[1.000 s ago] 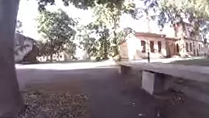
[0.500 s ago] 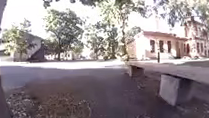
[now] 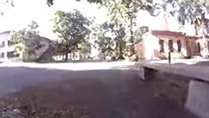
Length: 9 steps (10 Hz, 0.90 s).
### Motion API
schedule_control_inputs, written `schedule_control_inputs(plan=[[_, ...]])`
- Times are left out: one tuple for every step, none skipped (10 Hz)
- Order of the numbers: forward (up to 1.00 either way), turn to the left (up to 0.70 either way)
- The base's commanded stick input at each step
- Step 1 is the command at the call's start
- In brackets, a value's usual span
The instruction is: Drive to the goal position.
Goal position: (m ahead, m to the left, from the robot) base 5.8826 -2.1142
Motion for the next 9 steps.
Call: schedule_control_inputs(plan=[[0.70, 0.00], [0.70, -0.01], [0.70, -0.08], [0.70, -0.14], [0.70, -0.14], [0.70, -0.14], [0.70, -0.14], [0.70, -0.14], [0.70, -0.10]])
